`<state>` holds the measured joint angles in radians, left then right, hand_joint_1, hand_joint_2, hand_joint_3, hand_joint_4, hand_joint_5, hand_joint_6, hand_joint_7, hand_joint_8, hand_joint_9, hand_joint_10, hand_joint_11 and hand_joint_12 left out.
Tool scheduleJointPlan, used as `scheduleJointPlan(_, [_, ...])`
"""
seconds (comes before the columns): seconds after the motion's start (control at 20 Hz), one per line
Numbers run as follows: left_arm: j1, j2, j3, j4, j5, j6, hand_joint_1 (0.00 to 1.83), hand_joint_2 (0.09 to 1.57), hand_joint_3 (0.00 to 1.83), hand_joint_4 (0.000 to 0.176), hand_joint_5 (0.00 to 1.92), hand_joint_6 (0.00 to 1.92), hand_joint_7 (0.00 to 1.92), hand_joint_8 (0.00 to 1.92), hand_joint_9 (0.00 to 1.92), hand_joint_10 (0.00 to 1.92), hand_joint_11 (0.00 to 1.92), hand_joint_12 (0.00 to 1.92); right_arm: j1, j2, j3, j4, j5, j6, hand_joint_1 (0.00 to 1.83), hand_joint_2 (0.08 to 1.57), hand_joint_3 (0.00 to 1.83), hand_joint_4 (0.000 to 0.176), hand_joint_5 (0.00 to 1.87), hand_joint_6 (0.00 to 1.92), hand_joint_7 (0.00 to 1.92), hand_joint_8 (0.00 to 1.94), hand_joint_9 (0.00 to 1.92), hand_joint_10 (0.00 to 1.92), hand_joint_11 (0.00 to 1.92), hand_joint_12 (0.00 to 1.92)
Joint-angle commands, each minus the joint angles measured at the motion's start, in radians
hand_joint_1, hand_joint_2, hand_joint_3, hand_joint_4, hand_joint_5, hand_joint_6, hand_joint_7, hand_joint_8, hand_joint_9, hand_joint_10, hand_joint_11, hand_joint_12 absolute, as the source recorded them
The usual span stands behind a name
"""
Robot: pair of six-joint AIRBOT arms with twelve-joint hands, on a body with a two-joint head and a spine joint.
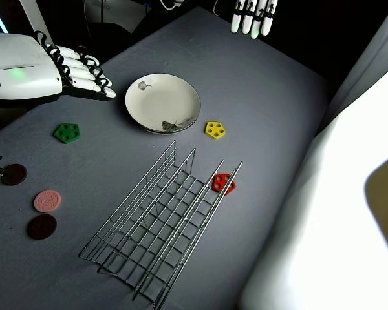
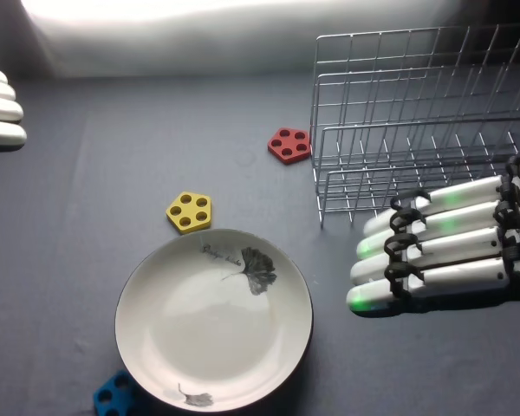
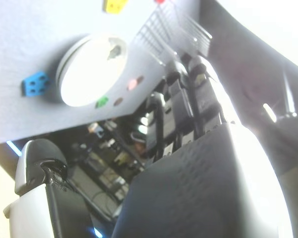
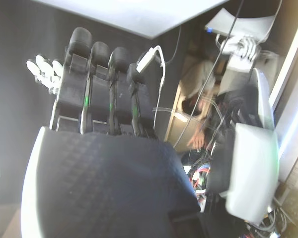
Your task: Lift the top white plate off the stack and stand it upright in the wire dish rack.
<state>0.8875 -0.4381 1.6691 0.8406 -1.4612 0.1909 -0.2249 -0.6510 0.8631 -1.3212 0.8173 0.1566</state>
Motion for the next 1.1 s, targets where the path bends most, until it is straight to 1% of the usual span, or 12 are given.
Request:
scheduleJointPlan(0.0, [-0.016,0.012,0.002,-0.088,-0.07,0.001,0.09,0.88,0.0,0.0,0.1,0.0,0.12,0.0,0.12,0.0,0.11,0.15,0.011,0.011,0.001,0.069,0.059,0.003,0.12,0.91,0.0,0.0,0.12,0.0,0.12,0.01,0.13,0.01,0.12,0.11])
scheduleJointPlan(0.15, [-0.013,0.013,0.005,-0.086,-0.072,0.001,0.09,0.88,0.0,0.0,0.1,0.01,0.1,0.0,0.1,0.0,0.1,0.13,0.011,0.011,-0.001,0.07,0.059,0.003,0.11,0.91,0.0,0.0,0.11,0.0,0.11,0.0,0.12,0.0,0.11,0.09])
scheduleJointPlan(0.3, [-0.014,0.013,0.02,-0.087,-0.074,-0.011,0.04,0.9,0.0,0.0,0.09,0.0,0.12,0.01,0.11,0.01,0.09,0.12,0.011,-0.001,0.01,0.069,0.059,0.003,0.13,0.92,0.0,0.0,0.1,0.0,0.12,0.0,0.13,0.0,0.12,0.08])
scheduleJointPlan(0.4, [-0.014,0.013,0.034,-0.107,-0.073,-0.026,0.08,0.9,0.0,0.0,0.08,0.0,0.09,0.0,0.08,0.0,0.06,0.1,0.011,-0.019,0.024,0.065,0.059,0.003,0.13,0.92,0.0,0.0,0.12,0.01,0.13,0.01,0.14,0.01,0.13,0.08])
scheduleJointPlan(0.45, [-0.014,0.012,0.043,-0.108,-0.073,-0.025,0.08,0.9,0.0,0.0,0.08,0.0,0.09,0.0,0.08,0.0,0.06,0.1,0.011,-0.03,0.031,0.062,0.056,0.003,0.11,0.93,0.01,0.0,0.09,0.0,0.11,0.0,0.11,0.0,0.11,0.07])
scheduleJointPlan(0.5, [-0.014,0.012,0.048,-0.108,-0.074,-0.025,0.09,0.9,0.0,0.0,0.09,0.0,0.1,0.0,0.1,0.01,0.09,0.11,0.011,-0.036,0.035,0.059,0.052,0.003,0.13,0.94,0.01,0.0,0.08,0.0,0.11,0.0,0.11,0.0,0.11,0.06])
scheduleJointPlan(0.6, [-0.014,0.007,0.069,-0.109,-0.088,-0.024,0.08,0.9,0.0,0.0,0.08,0.0,0.09,0.0,0.09,0.0,0.08,0.1,0.007,-0.059,0.056,0.058,0.04,0.003,0.14,0.93,0.0,0.0,0.1,0.0,0.12,0.01,0.13,0.01,0.12,0.06])
scheduleJointPlan(0.65, [-0.016,0.003,0.072,-0.112,-0.102,-0.024,0.11,0.9,0.0,0.0,0.07,0.0,0.1,0.0,0.09,0.01,0.08,0.1,0.007,-0.07,0.066,0.06,0.035,0.003,0.15,0.92,0.0,0.0,0.11,0.01,0.13,0.01,0.13,0.01,0.13,0.06])
scheduleJointPlan(0.8, [-0.014,-0.004,0.074,-0.093,-0.127,-0.015,0.1,0.9,0.0,0.0,0.08,0.01,0.11,0.01,0.1,0.01,0.09,0.1,0.005,-0.094,0.084,0.064,0.033,-0.013,0.14,0.93,0.0,0.0,0.09,0.0,0.12,0.0,0.12,0.0,0.11,0.05])
scheduleJointPlan(0.85, [-0.014,-0.014,0.086,-0.075,-0.137,-0.014,0.09,0.9,0.0,0.0,0.07,0.0,0.1,0.0,0.1,0.01,0.09,0.09,0.005,-0.104,0.088,0.064,0.032,-0.028,0.13,0.92,0.0,0.0,0.09,0.0,0.12,0.0,0.13,0.0,0.12,0.05])
scheduleJointPlan(0.95, [-0.014,-0.04,0.133,-0.071,-0.167,-0.105,0.07,0.9,0.0,0.0,0.08,0.0,0.11,0.0,0.1,0.0,0.09,0.09,0.005,-0.111,0.094,0.064,0.029,-0.037,0.16,0.91,0.0,0.0,0.12,0.01,0.15,0.01,0.15,0.01,0.14,0.05])
scheduleJointPlan(1.05, [-0.014,-0.062,0.177,-0.035,-0.186,-0.137,0.1,0.89,0.0,0.0,0.09,0.01,0.12,0.01,0.11,0.01,0.1,0.09,0.005,-0.112,0.097,0.064,0.028,-0.037,0.14,0.92,0.0,0.0,0.11,0.0,0.13,0.0,0.13,0.0,0.13,0.04])
